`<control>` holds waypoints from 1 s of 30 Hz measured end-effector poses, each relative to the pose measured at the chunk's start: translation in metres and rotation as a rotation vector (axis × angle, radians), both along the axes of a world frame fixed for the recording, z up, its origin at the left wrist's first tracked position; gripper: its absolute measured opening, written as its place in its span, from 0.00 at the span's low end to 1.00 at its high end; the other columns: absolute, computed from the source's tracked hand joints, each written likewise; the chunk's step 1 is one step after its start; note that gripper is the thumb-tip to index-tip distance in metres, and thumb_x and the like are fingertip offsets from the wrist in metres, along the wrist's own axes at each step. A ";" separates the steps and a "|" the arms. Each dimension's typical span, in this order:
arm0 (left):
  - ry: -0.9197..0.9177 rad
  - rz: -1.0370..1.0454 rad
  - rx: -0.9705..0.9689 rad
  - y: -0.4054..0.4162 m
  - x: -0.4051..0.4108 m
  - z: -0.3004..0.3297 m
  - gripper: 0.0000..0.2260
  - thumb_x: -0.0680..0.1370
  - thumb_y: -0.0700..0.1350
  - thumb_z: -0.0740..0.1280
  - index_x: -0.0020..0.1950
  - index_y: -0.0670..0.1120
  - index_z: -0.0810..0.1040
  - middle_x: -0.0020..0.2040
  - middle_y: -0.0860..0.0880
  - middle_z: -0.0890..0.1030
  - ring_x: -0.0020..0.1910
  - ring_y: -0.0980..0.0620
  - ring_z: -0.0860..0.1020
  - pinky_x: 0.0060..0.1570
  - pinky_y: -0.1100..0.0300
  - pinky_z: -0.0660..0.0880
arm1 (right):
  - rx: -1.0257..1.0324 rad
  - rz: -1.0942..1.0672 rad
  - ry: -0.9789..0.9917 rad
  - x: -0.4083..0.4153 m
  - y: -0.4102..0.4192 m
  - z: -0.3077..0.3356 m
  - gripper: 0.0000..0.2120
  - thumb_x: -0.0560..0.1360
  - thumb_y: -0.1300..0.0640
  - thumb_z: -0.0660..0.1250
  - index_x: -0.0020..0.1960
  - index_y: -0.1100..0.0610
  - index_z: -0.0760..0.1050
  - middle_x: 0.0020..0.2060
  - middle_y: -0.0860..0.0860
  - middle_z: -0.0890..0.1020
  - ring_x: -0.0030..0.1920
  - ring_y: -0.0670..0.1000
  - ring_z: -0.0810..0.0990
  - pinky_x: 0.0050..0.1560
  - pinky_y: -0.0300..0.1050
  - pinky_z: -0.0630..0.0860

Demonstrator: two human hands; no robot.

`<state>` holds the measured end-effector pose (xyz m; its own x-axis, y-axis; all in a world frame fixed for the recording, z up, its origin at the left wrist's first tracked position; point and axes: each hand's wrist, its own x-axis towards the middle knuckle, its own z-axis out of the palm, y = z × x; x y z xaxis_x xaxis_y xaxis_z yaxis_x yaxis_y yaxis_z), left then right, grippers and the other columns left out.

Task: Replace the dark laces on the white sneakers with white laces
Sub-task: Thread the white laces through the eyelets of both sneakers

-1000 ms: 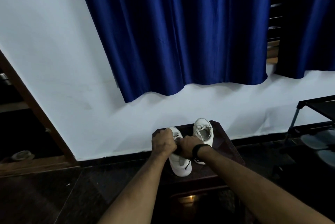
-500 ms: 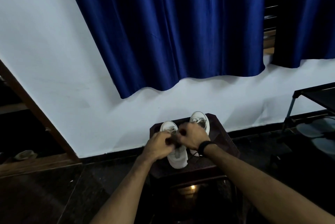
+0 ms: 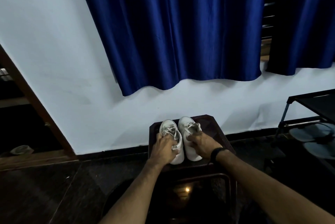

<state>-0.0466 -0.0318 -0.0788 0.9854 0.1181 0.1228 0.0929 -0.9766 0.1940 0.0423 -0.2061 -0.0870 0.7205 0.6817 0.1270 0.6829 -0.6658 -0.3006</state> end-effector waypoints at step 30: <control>-0.381 -0.525 -0.294 -0.204 0.157 0.055 0.14 0.64 0.33 0.66 0.46 0.47 0.81 0.46 0.48 0.80 0.49 0.47 0.78 0.45 0.56 0.75 | -0.065 -0.537 -0.367 0.043 -0.199 0.092 0.14 0.72 0.55 0.66 0.57 0.55 0.72 0.54 0.52 0.80 0.61 0.56 0.72 0.52 0.51 0.73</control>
